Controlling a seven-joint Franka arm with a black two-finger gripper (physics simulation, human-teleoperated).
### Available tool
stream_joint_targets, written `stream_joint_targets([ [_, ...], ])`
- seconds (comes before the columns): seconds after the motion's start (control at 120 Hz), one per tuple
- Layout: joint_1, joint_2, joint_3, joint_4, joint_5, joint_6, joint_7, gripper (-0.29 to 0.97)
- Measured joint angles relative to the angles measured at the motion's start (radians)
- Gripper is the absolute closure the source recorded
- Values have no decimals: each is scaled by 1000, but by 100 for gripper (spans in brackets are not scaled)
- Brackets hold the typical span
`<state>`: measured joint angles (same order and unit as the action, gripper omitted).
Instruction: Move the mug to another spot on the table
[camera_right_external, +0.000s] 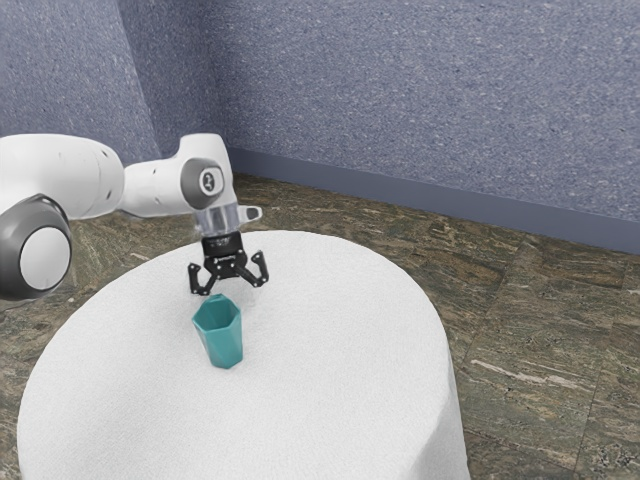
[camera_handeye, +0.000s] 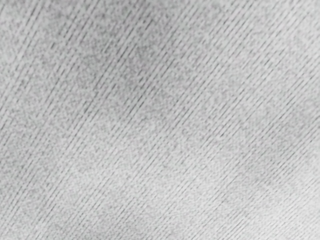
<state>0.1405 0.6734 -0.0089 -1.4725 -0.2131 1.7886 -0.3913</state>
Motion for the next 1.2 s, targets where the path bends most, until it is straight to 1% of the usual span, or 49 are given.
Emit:
stream_joint_targets([
  [0.1, -7, -21, 0, 3, 1, 38, 2, 3],
  [0.233, -33, -145, 8, -39, 11, 79, 4, 2],
  [0.333, -56, -229, 10, -66, 92, 97, 5, 1],
  [0.475, -85, -366, 10, -161, 205, 107, 8, 0],
  [0.592, -104, -474, 10, -211, 274, 104, 26, 0],
  [0.667, -115, -534, 10, -230, 302, 86, 38, 0],
  [0.8, -129, -603, 9, -241, 324, 48, 56, 0],
  [1.2, -130, -651, 9, -265, 336, 6, 92, 0],
])
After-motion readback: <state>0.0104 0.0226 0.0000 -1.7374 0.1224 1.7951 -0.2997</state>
